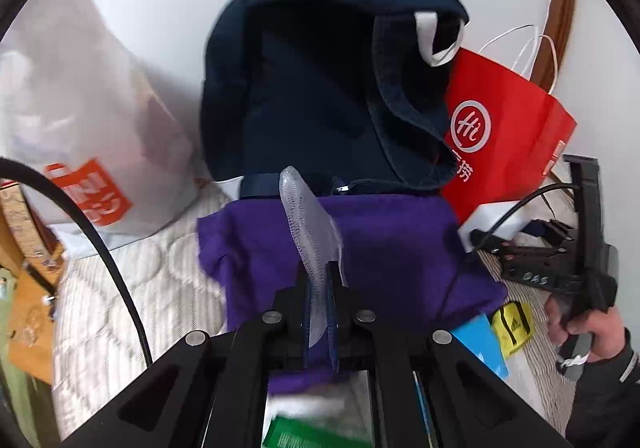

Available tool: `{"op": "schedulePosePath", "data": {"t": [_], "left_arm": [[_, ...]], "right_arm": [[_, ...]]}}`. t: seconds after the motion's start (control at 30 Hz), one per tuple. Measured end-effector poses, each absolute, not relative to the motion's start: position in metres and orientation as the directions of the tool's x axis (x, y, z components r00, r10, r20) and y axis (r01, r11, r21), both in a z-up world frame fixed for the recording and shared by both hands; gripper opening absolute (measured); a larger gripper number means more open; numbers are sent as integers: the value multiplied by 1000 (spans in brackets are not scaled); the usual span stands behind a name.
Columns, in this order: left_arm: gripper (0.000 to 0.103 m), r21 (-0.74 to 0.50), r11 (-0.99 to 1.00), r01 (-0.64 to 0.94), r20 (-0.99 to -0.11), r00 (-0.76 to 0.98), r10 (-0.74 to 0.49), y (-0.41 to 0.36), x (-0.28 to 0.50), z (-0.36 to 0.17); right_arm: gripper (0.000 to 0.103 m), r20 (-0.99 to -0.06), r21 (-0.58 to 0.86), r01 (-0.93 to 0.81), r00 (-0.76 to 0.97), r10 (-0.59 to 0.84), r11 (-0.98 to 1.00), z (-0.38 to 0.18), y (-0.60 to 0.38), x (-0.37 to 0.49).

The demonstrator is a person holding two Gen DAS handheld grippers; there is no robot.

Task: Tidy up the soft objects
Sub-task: 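Carry the mesh bag with the left tool onto the purple towel while the right tool sets the sponge there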

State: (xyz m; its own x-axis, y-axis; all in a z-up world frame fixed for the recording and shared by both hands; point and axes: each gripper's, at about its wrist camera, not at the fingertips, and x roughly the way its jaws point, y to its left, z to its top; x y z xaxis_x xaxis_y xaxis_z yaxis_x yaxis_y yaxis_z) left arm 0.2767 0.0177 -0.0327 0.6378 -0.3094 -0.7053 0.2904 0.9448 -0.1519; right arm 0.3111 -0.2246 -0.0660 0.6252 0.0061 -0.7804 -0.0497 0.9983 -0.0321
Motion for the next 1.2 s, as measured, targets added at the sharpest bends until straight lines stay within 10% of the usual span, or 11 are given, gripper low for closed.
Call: {"op": "schedulePosePath", "data": {"t": [0.93,1.2], "left_arm": [[8,-28,971,238,-853,500,-147,-6,376,-131],[49,-32,973,229,-851,505,-147,-8,367,-126]], "right_arm": [[83,-874,-97,-87,484,-43,991,-147,-206,400],[89,-892,-71,-92,451,-22,993,-157,-210,402]]}}
